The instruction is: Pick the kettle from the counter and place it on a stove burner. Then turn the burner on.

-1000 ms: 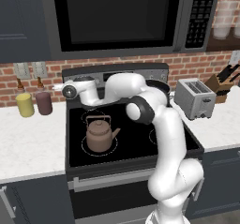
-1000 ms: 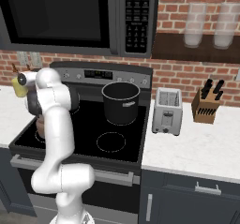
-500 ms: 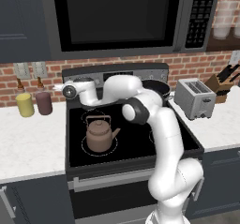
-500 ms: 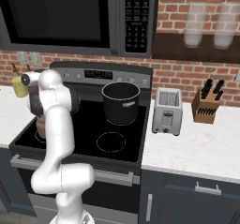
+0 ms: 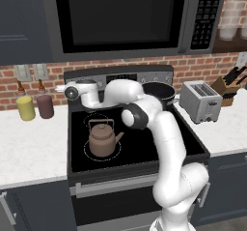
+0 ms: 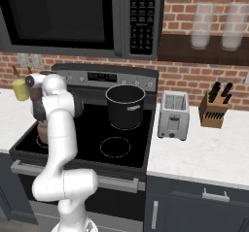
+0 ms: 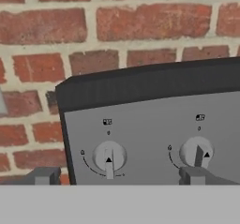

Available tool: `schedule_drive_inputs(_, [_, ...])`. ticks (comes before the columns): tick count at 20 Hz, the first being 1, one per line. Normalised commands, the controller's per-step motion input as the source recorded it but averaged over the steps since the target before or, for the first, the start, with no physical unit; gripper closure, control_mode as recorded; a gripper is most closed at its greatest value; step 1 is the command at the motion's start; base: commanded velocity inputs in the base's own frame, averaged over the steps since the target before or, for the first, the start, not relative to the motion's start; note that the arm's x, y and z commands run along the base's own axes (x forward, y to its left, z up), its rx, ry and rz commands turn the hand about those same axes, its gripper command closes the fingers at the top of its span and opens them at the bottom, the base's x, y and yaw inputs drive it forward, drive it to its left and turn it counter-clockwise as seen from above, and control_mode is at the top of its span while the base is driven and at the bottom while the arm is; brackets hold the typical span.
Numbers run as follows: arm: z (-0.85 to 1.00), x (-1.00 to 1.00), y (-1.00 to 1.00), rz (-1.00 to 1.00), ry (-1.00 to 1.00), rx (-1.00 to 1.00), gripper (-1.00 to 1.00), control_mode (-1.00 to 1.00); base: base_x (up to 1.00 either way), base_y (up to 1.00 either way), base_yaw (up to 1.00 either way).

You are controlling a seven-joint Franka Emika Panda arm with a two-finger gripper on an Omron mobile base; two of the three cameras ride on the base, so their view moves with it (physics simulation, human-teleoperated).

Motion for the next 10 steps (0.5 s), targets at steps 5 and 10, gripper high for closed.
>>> schedule_drive_inputs(5, [0.00,0.13,0.00,0.00,0.00,0.00,-1.00,-1.00,0.00,0.00,0.00])
schedule_drive_inputs(10, [-0.01,0.04,0.00,0.00,0.00,0.00,-1.00,-1.00,0.00,0.00,0.00])
